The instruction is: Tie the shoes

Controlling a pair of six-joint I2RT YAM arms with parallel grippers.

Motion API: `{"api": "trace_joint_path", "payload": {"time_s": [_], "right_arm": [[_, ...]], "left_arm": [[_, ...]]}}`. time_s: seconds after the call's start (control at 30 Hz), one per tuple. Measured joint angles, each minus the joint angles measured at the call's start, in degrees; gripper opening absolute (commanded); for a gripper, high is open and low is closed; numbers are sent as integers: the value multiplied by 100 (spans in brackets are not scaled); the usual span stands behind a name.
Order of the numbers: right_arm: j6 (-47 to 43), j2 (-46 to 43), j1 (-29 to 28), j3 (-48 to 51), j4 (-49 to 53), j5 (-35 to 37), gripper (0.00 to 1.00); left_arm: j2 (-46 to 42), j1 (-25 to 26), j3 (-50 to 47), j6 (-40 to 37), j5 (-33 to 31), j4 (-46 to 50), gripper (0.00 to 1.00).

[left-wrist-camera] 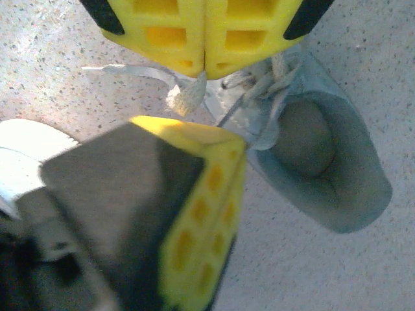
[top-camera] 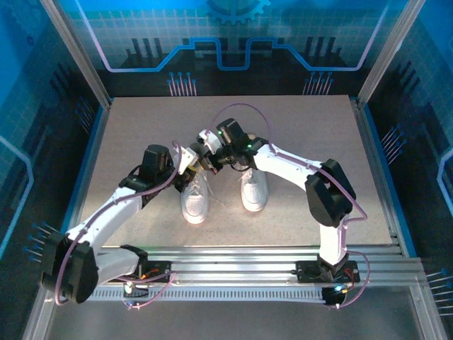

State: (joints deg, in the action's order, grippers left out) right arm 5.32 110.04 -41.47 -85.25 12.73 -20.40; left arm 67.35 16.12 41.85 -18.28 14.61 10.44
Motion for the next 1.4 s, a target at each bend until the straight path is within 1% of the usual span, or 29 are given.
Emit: {"api": "trace_joint_path", "payload": {"time_s": [0.17,0.27,0.57,0.8,0.83,0.87,0.9,0.97,1.2,1.4], "right_arm": [[-9,-11,35,195,-417,-162,0],[-39,-13,52,249,-581,-273,0],[-105,-35,68,358,-835,-459,0],[-210,-98,151,505,-903,-656,0],[-227,-98,166,522,-903,-695,0],[-249,-98,179,549,-916,-726,0],[-264,-98,181,573,-931,-750,0],[-302,-98,190,612,-938,-787,0],[-350,-98,229,621,-938,-863,0],[-433,-98,232,621,-933,-955,0]], "left_arm": [[457,-306,367,20,177,219,0],[691,-402,560,15,299,293,0],[1228,-417,765,-4,525,350,0],[1340,-420,870,-2,581,365,0],[1340,-420,870,-4,581,358,4],[1340,-420,870,-7,581,341,12],[1340,-420,870,-15,581,321,17],[1340,-431,868,-103,570,302,23],[1272,-450,857,-483,511,282,34],[1215,-450,857,-933,424,284,42]]}}
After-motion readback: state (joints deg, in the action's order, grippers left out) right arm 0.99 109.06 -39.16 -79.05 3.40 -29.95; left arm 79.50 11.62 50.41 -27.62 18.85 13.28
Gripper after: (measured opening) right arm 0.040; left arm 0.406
